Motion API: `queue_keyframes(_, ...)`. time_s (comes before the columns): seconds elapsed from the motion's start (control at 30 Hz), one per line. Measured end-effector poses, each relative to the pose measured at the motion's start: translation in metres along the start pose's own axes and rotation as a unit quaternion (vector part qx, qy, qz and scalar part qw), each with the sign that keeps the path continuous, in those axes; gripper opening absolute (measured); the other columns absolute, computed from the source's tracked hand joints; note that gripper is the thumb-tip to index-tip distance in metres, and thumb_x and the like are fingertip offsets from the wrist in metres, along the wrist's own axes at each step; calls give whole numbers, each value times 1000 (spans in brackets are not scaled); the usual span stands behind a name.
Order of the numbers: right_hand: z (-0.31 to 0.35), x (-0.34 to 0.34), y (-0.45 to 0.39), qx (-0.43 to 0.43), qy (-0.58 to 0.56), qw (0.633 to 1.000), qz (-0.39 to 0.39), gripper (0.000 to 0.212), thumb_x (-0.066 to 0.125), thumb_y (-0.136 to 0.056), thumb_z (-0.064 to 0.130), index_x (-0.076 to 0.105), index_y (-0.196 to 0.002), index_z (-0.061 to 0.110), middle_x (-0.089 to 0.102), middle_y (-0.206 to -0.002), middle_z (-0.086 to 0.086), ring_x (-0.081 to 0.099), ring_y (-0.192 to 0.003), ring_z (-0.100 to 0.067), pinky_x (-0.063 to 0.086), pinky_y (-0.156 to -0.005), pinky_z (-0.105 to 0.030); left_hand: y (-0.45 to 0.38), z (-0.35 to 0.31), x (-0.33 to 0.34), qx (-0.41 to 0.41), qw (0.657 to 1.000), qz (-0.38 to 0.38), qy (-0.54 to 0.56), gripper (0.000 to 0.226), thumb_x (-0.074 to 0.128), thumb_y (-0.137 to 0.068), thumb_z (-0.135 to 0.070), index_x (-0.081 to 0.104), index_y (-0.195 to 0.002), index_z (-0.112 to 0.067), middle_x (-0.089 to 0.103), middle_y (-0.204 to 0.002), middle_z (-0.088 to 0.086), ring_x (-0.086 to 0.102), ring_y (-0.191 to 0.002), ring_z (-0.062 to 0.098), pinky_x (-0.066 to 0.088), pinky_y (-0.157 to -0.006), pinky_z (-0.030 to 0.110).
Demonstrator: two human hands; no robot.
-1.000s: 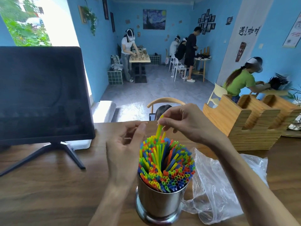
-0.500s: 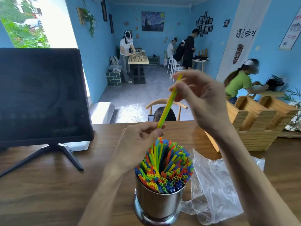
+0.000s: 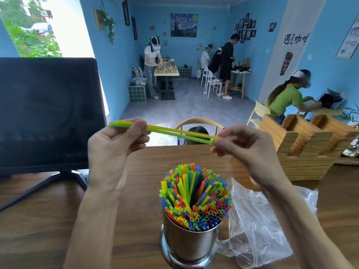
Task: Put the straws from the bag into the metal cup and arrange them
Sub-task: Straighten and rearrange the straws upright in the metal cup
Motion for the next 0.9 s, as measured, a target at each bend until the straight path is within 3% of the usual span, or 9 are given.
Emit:
queue_keyframes(0.1,-11,7,9,34,85,993,78,12,83,-74,19,75,-83,15,76,-75,-8,73,-70,-19,59,-71,-27,-1,-5,3,17,1000,5,-2,28,81,-57,-37,79,-78,-19,76,-72,-1,68,-61,8,54,-56,16)
queue_keyframes(0.2,-13,18,16,19,207,968,143,11,85,-80,25,76,-85,21,75,-79,6,70,-79,-11,55,-78,-28,-1,-8,11,55,998,2,-27,37,82,-66,-28,75,-101,-16,77,-76,2,71,-69,14,59,-67,23)
queue_keyframes(0.37,-12,43,24,7,305,924,228,13,81,-85,40,74,-88,29,71,-87,17,64,-95,-7,51,-83,-34,7,-12,33,130,981,70,-126,54,81,-81,-14,61,-126,-35,79,-82,5,77,-77,23,62,-67,32)
queue_keyframes(0.53,-12,42,21,21,297,929,222,11,78,-87,41,76,-89,30,73,-90,15,65,-95,-7,51,-85,-35,15,0,34,110,961,140,-213,45,82,-79,-19,69,-117,-39,78,-81,-2,75,-72,22,63,-70,38)
queue_keyframes(0.67,-23,19,1,63,191,973,115,9,72,-93,28,77,-90,20,77,-85,2,73,-86,-15,58,-90,-44,25,22,26,35,956,160,-243,34,86,-76,-14,74,-101,-34,77,-81,-3,73,-69,17,61,-69,28)
queue_keyframes(0.77,-46,7,-13,89,201,974,59,8,70,-96,27,76,-94,22,77,-88,4,71,-87,-13,57,-94,-47,28,36,20,5,928,213,-306,23,89,-73,-19,75,-86,-33,76,-84,-7,71,-75,9,56,-70,22)
queue_keyframes(0.83,-59,6,-16,124,233,960,90,9,70,-95,34,75,-100,30,76,-96,7,69,-91,-9,57,-91,-43,28,43,17,-1,885,264,-383,17,88,-74,-32,75,-83,-38,74,-85,-14,67,-83,6,56,-75,28)
queue_keyframes(0.9,-66,10,-16,151,263,938,166,16,67,-95,43,74,-108,36,74,-99,15,68,-93,-2,55,-84,-30,28,46,14,3,847,293,-444,11,83,-74,-48,74,-81,-45,71,-89,-19,63,-93,6,54,-82,34)
Point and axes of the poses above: each hand's wrist, its own y-axis away from the middle knuckle, its own x-axis out of the palm, z = x × y, the point moved 4 cm from there along -y, towards the middle knuckle
